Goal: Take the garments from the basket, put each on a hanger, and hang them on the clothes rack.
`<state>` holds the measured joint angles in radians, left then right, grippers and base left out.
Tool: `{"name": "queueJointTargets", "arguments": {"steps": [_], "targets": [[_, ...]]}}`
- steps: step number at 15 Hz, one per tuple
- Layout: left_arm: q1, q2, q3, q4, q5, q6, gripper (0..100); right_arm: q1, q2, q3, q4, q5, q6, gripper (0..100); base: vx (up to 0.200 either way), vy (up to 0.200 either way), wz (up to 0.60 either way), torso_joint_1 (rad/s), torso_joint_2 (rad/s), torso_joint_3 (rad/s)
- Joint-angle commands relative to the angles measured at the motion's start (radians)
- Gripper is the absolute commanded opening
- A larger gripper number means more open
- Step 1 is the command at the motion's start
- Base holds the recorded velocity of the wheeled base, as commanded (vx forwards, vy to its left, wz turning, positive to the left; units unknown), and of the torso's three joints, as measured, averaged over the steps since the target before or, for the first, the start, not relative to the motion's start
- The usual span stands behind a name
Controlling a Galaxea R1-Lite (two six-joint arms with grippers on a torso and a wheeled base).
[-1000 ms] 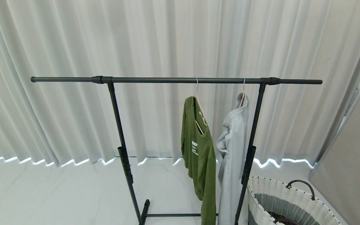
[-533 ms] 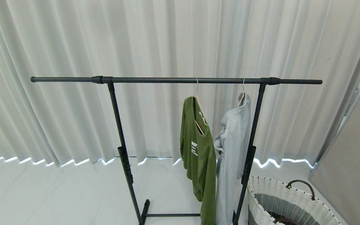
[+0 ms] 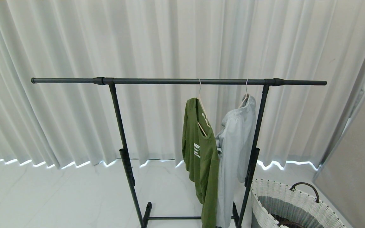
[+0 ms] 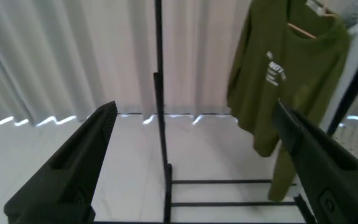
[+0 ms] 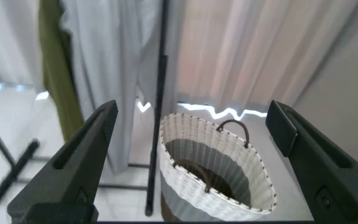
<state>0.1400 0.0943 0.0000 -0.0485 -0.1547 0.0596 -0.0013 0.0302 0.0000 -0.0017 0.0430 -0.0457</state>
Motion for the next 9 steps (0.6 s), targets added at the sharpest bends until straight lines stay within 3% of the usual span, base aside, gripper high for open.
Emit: {"name": "queueJointTargets", "arguments": {"steps": [1,2,4,5,6,7,8,9], "targets": [[0.000,0.004,0.000,-0.001,-0.026,-0.003,100,-0.006,-0.029,0.000,0.002,-0.003,-0.003,100,0.000,0.000,0.00,0.000,0.00,0.000],[-0.049,0.009,0.000,0.002,-0.094,-0.018,100,-0.006,-0.029,0.000,0.002,-0.002,-0.052,100,0.000,0.000,0.00,0.000,0.00,0.000],[-0.177,-0.024,0.000,0.002,-0.091,-0.020,100,-0.006,-0.029,0.000,0.002,-0.002,-0.045,100,0.000,0.000,0.00,0.000,0.00,0.000],[-0.161,-0.050,0.000,0.004,-0.086,-0.015,100,-0.006,-0.029,0.000,0.002,-0.003,-0.040,100,0.000,0.000,0.00,0.000,0.00,0.000],[-0.135,-0.094,0.000,-0.001,-0.054,-0.014,100,-0.006,-0.029,0.000,0.002,-0.003,-0.043,100,0.000,0.000,0.00,0.000,0.00,0.000],[-0.138,-0.091,0.000,-0.004,0.142,0.006,100,-0.006,-0.029,0.000,0.002,-0.003,-0.048,100,0.000,0.000,0.00,0.000,0.00,0.000],[-0.138,-0.093,0.000,0.013,0.230,-0.018,100,-0.006,-0.029,0.000,0.002,-0.003,-0.051,100,0.000,0.000,0.00,0.000,0.00,0.000],[-0.138,-0.093,0.000,0.016,0.224,-0.046,100,-0.006,-0.029,0.000,0.002,-0.005,-0.048,100,0.000,0.000,0.00,0.000,0.00,0.000]]}}
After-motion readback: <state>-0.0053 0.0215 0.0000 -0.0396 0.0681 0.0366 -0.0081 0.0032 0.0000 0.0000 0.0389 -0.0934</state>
